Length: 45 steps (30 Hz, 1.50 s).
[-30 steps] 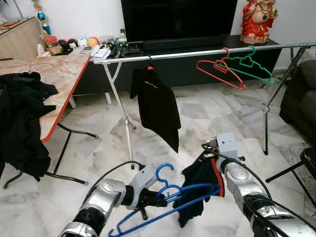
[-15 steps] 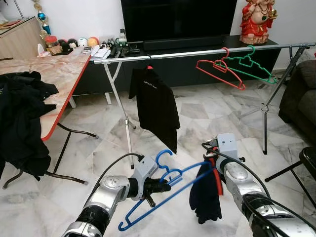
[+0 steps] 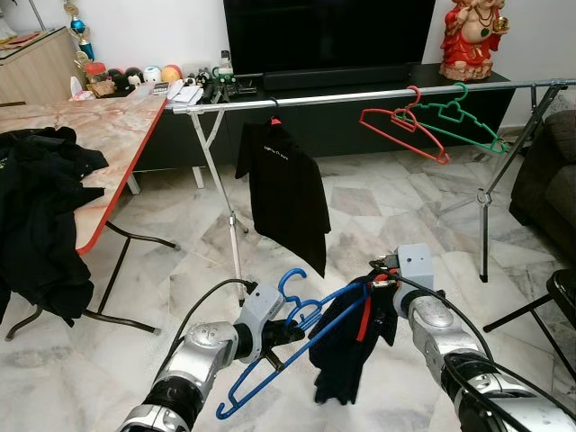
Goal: Hang hanger
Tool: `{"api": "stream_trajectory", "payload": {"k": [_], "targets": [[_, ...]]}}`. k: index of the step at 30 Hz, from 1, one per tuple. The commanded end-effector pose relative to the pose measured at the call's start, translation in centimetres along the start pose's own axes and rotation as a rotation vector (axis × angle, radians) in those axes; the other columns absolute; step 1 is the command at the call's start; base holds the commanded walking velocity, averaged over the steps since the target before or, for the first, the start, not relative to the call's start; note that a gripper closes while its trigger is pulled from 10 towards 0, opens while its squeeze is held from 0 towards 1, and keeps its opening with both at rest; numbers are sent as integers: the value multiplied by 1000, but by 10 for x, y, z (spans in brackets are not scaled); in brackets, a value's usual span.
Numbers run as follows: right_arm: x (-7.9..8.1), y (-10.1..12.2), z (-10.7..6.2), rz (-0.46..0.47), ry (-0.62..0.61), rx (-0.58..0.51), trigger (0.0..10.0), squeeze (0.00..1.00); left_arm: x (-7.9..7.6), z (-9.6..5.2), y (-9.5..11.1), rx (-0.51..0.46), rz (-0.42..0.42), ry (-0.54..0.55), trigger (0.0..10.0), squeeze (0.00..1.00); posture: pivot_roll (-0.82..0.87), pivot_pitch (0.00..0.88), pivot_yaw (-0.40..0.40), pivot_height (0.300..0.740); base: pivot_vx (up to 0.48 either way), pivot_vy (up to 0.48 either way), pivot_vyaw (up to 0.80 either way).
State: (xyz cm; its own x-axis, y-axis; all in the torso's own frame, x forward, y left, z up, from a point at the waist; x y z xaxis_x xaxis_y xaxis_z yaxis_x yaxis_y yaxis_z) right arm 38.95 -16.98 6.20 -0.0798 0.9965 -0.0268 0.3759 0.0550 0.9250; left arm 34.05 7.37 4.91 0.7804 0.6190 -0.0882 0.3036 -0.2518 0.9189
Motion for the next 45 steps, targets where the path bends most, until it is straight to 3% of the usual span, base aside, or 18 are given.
{"api": "stream_trajectory", "payload": {"k": [1, 5, 8, 9, 14, 16, 19, 22, 25, 30, 36, 41, 43, 44, 45], "targets": [[7, 15, 3, 3, 45, -33, 10000, 0, 2, 0, 11, -42, 3, -2, 10000, 0, -47, 0, 1, 740, 0, 0, 0], [12, 17, 3, 58, 98, -15, 10000, 0, 3, -1, 9, -35, 8, 4, 10000, 0, -47, 0, 1, 740, 0, 0, 0], [12, 20, 4, 201, 121, 11, 10000, 0, 3, -1, 8, -40, 2, 9, 10000, 0, -48, 0, 4, 740, 0, 0, 0], [14, 23, 3, 208, 157, -6, 10000, 0, 2, -1, 7, -41, -3, -6, 10000, 0, -49, 0, 5, 740, 0, 0, 0], [19, 25, 0, 173, 248, -6, 10000, 0, -3, -1, 5, -33, -8, -46, 10000, 0, -54, 5, 10, 740, 0, 0, 0], [24, 28, -4, 105, 332, -14, 10000, 0, -6, -1, 5, -39, -15, -78, 10000, 0, -56, 7, 13, 740, 0, 0, 0], [23, 29, -5, 57, 347, -15, 10000, 0, -7, -2, 6, -42, -8, -83, 10000, 0, -57, 9, 13, 740, 0, 0, 0], [23, 29, -6, 78, 351, -5, 10000, 0, -5, -2, 7, -44, -10, -71, 10000, 0, -55, 9, 13, 740, 0, 0, 0], [37, 34, -12, 160, 460, 13, 10000, 0, -2, -1, 7, -42, -7, -38, 10000, 0, -54, 11, 13, 740, 0, 0, 0], [44, 33, -18, 171, 488, 2, 10000, 0, 1, 0, 5, -28, 3, 3, 10000, 0, -60, 14, 15, 740, 0, 0, 0], [44, 16, -27, 172, 490, 49, 10000, 0, 0, 1, 6, -30, -5, 2, 10000, 0, -57, 16, 11, 740, 0, 0, 0], [51, 34, -40, 227, 553, 10, 10000, 0, 0, 3, 2, -10, 2, 14, 10000, 0, -66, 19, 11, 740, 0, 0, 0], [52, 37, -42, 232, 561, 1, 10000, 0, 0, 3, 1, -6, 2, 17, 10000, 0, -66, 19, 11, 740, 0, 0, 0], [51, 36, -43, 157, 560, 2, 10000, 0, -1, 4, 0, -2, 2, 20, 10000, 0, -67, 21, 11, 740, 0, 0, 0], [51, 36, -43, 157, 560, 2, 10000, 0, -1, 4, 0, -2, 2, 20, 10000, 0, -67, 21, 11, 740, 0, 0, 0]]}}
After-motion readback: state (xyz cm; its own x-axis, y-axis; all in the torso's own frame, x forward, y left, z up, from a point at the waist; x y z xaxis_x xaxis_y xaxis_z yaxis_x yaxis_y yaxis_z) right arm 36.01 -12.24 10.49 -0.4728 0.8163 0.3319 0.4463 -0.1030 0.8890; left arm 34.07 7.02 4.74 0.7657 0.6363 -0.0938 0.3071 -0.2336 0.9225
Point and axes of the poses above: a point about 5 cm out from each wrist's last joint towards the gripper, its own z axis pointing out of the wrist towards the gripper, its own y axis along the axis of the wrist's last joint, x = y × z, the point moved 3 cm from there along z, pointing out of the wrist towards the gripper, and after that the axes turned 2 degrees about z, right-handed, at the moved point
